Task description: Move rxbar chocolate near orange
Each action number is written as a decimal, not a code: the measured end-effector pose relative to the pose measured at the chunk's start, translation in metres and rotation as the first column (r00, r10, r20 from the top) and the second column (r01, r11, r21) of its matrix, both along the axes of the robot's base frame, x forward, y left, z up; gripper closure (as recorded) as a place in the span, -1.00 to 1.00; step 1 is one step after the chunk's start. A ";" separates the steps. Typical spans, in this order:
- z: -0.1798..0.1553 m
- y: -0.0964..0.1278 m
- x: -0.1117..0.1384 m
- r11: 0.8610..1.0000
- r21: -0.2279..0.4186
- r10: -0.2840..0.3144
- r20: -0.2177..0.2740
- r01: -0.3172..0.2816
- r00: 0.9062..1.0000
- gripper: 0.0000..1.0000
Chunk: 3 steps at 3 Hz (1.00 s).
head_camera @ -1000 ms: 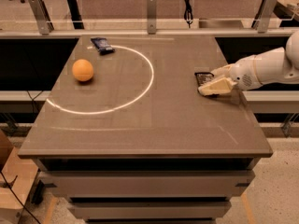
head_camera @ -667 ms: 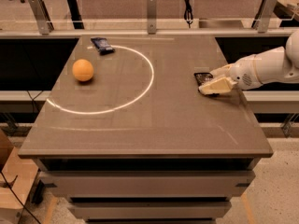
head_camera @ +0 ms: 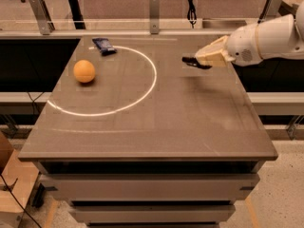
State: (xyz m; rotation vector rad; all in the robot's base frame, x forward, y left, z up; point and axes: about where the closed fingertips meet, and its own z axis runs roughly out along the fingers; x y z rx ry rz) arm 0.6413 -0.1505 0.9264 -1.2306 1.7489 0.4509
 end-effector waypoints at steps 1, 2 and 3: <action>0.040 0.033 -0.001 0.997 -0.003 0.081 0.090 -0.081 0.993 1.00; 0.056 0.104 0.004 0.975 0.032 0.213 0.128 -0.218 0.969 1.00; 0.053 0.132 0.007 0.962 0.056 0.258 0.124 -0.266 0.958 1.00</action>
Offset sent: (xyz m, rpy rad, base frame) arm 0.0037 0.1177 0.0809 0.0381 -0.1780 0.2578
